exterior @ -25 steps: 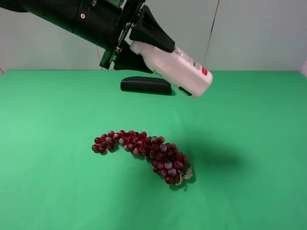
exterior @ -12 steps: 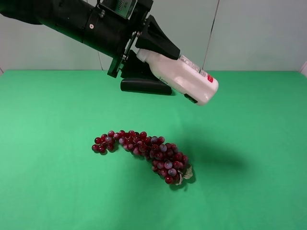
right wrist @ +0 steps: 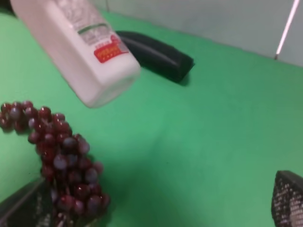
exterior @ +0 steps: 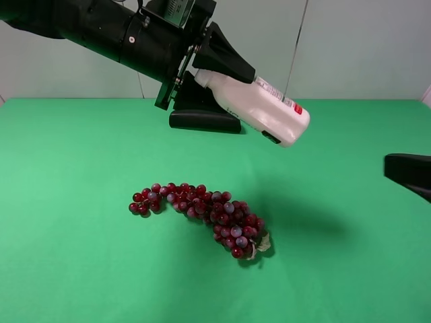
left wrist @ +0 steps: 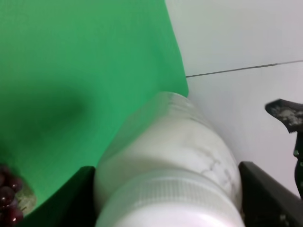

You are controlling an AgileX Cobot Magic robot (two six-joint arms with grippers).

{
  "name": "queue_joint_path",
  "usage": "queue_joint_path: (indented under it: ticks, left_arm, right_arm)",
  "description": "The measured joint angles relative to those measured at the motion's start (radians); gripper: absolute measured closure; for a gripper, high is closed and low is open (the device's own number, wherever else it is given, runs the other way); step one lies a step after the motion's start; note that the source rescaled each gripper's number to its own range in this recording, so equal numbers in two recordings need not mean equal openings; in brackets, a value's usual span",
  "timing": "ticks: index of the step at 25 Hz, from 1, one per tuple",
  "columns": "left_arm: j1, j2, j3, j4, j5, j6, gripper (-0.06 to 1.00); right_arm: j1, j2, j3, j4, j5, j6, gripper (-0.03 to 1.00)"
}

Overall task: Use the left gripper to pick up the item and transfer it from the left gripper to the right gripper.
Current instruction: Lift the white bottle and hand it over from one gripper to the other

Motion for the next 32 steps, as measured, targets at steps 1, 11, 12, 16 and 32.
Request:
queue_joint_path:
  ticks: [1, 11, 12, 16, 32]
  left_arm:
    - [0.0, 0.0, 0.0, 0.0, 0.001, 0.0, 0.94]
    - [0.0, 0.0, 0.0, 0.0, 0.001, 0.0, 0.94]
    - [0.0, 0.0, 0.0, 0.0, 0.001, 0.0, 0.94]
    - [0.0, 0.0, 0.0, -0.001, 0.001, 0.0, 0.94]
    - [0.0, 0.0, 0.0, -0.001, 0.003, 0.0, 0.94]
  right_arm:
    - [0.024, 0.029, -0.002, -0.015, -0.021, -0.002, -0.03]
    - [0.151, 0.341, -0.17, -0.148, -0.08, -0.005, -0.03]
    - [0.171, 0.362, -0.183, -0.156, -0.086, -0.005, -0.03]
    - [0.267, 0.44, -0.222, -0.196, -0.1, -0.005, -0.03]
    - [0.35, 0.678, -0.358, -0.293, -0.148, 0.044, -0.03]
